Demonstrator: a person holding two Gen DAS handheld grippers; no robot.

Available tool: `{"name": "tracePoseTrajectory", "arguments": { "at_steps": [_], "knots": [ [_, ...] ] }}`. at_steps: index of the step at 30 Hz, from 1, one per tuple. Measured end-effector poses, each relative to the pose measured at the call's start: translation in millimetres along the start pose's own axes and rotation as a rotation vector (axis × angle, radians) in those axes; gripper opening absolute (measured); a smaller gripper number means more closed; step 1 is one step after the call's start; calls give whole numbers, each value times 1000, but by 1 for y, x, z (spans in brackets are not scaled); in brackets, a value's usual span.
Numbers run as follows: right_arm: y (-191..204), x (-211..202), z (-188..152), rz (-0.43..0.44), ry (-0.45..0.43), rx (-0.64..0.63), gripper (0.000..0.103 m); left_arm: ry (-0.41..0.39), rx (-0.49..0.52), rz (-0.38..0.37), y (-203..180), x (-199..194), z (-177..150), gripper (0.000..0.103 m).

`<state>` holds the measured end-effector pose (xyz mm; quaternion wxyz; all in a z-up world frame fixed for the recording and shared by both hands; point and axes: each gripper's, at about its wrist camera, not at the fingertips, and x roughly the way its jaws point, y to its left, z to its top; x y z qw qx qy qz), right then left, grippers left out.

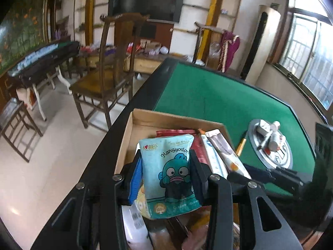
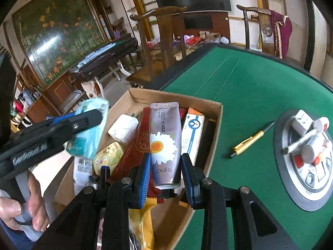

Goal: Organize objects
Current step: 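Carry the tissue packet and oulisi tube over the box and open both tools, then move both tools back over the pile of toiletries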

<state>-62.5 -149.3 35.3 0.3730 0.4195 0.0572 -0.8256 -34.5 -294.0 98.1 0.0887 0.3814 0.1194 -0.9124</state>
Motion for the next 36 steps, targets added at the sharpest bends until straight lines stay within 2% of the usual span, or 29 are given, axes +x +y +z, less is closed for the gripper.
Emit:
{"name": "tracePoseTrajectory", "arguments": {
  "at_steps": [13,17,18,19,20,22,28,33,36],
  "knots": [
    [4,39,12,-34,56,-5,33,131,7,43,8,63,17,40],
    [9,45,12,-45,68,-18,34,153,-20,37,13,73,17,46],
    [10,44,12,-40,68,-28,36,161,-27,33,14,75,17,47],
    [10,43,12,-41,66,-35,43,167,-32,28,16,75,16,48],
    [9,41,11,-54,65,-42,52,175,-47,21,18,76,16,48],
    [7,32,10,-48,41,-46,56,178,-74,17,22,76,15,49],
    [-5,3,8,7,-11,-12,57,179,-96,10,22,69,16,49],
    [-32,-34,-4,36,-71,45,57,160,-38,23,3,53,20,49],
    [-59,-62,-16,28,-103,70,57,147,11,0,-20,40,24,49]
  ]
}}
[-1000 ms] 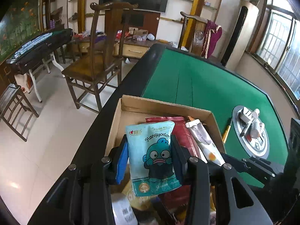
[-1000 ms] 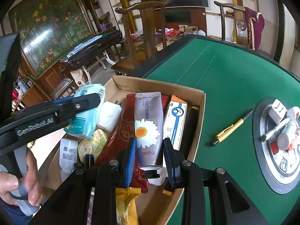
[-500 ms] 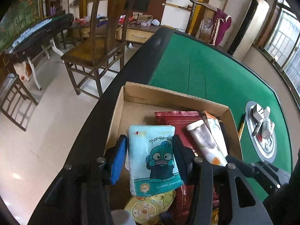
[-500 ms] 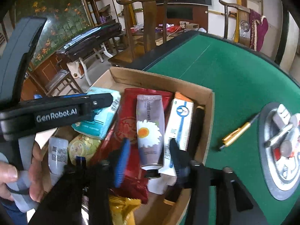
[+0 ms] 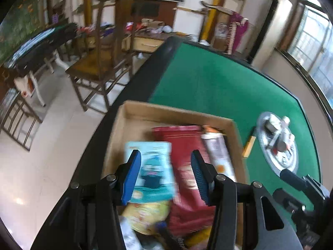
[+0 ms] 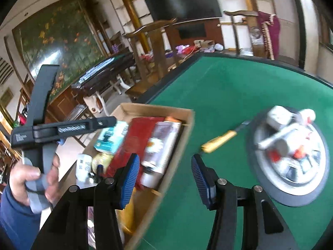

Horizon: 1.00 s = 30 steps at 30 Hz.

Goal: Organize objects
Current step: 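Move both tools back over the pile of toiletries, then grasp the yellow pen with the left tool while the right grasps the orange-capped white bottle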

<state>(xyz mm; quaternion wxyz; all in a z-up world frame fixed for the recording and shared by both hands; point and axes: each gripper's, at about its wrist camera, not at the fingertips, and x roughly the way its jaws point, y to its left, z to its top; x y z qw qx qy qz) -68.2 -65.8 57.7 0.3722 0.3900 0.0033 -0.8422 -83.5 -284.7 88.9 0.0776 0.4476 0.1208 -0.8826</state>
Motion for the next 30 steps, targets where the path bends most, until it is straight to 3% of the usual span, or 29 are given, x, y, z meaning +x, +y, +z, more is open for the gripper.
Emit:
{"name": "tracePoseTrajectory", "arguments": {
  "at_steps": [7,11,13,17,19,27,28,30],
  "knots": [
    [-84,-64,-30,-72,-57,98,56,4,263,-45,-109,-3,2,49],
    [-128,-81,-51,-62,-85,182,56,130,358,-46,-167,41,3,46],
    [-139,-84,-56,-42,-83,219,56,170,371,-28,-180,60,3,35],
    [-152,-88,-58,0,-95,263,56,237,390,-9,-196,95,11,35],
    [-153,-90,-57,12,-106,271,56,241,417,45,-204,108,11,35],
    [-159,-97,-57,22,-130,297,56,295,383,124,-206,137,13,35],
    [-160,-97,-57,18,-132,299,56,311,349,113,-204,136,12,33],
    [-161,-97,-56,4,-133,300,56,335,316,88,-203,134,6,17]
  ]
}}
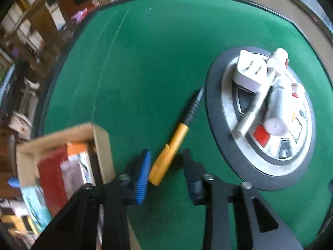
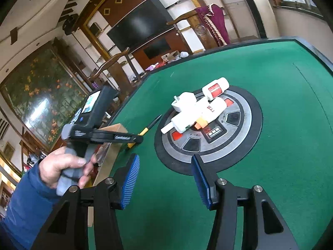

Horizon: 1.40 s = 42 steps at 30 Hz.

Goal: Organize objects
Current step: 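Grasp the yellow pen with the left tool while the right grasps the orange-capped white bottle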

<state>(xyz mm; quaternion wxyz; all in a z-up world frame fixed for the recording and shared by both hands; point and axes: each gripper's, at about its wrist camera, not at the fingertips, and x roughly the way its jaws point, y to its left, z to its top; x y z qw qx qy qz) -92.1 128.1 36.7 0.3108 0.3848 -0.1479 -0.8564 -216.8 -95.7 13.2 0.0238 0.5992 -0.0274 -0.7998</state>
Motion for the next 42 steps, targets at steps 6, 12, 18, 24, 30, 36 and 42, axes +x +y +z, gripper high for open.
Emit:
{"name": "tracePoseTrajectory", "arguments": {
  "at_steps": [6,12,18,24,30,36,42],
  "knots": [
    [-14,-1,5,-81,-24,18,56,-34,-7,-32,-36,-13,-35,12],
    [-50,-2,23,-197,-18,97,55,-175,-132,-75,-48,-26,-83,12],
    [-64,34,52,-191,85,175,19,-277,-110,-40,-59,-27,-103,12],
    [-62,71,75,-236,115,224,23,-321,-97,-94,-51,-24,-112,12],
    [-63,93,87,-310,125,261,33,-322,-98,-123,-35,-27,-102,12],
    [-67,110,88,-325,138,306,36,-320,-103,-125,-35,-25,-98,12],
    [-49,122,82,-421,155,127,29,-329,-84,-97,-38,-26,-98,12]
  ]
}}
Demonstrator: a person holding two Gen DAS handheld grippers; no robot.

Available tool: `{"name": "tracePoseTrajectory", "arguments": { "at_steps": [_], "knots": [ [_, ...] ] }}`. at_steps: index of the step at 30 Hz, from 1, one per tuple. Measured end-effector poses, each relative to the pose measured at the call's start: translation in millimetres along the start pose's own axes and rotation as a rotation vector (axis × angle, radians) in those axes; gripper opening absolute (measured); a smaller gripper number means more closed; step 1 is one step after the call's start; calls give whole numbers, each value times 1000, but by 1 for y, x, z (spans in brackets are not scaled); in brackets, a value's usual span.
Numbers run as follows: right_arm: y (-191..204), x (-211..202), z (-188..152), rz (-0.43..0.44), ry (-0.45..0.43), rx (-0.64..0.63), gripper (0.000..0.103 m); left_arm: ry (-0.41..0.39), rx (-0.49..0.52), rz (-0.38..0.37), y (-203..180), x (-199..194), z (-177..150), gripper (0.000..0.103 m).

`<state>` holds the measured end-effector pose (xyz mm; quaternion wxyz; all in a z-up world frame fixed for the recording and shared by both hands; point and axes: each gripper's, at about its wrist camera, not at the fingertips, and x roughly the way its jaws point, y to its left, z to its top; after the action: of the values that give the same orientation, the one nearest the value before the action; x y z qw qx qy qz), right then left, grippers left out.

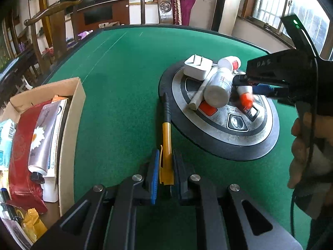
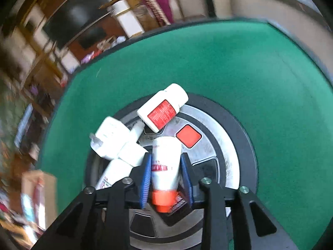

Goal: Organize objects
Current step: 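Grasp the yellow pen with the left tool while the right grasps the orange-capped white bottle, then lift the yellow pen and orange-capped bottle off the table with both tools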

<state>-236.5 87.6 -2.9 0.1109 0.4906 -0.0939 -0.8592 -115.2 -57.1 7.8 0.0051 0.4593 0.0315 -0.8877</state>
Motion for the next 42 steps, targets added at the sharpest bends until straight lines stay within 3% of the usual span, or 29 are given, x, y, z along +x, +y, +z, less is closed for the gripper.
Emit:
{"name": "tracePoseTrajectory", "arguments": {
  "at_steps": [4,7,13,20,35,37,42],
  "knots": [
    [-4,-27,-17,10,-49,-69,29,-1,-22,-28,7,0,2,12],
    [-8,-59,-44,78,-92,-95,29,1,-60,-68,13,1,4,12],
    [-6,-93,-90,187,-147,-145,29,-51,-108,-68,21,-7,6,12],
    [17,-109,-90,226,-207,-205,29,-121,-146,-89,22,-24,7,12],
    [35,-93,-105,219,-176,-265,30,-194,-108,-32,15,-39,6,12],
    [35,-92,-105,216,-174,-267,30,-201,-96,-23,14,-40,5,4],
    [36,-90,-105,212,-172,-271,30,-217,-81,-10,11,-44,5,4]
  ]
}}
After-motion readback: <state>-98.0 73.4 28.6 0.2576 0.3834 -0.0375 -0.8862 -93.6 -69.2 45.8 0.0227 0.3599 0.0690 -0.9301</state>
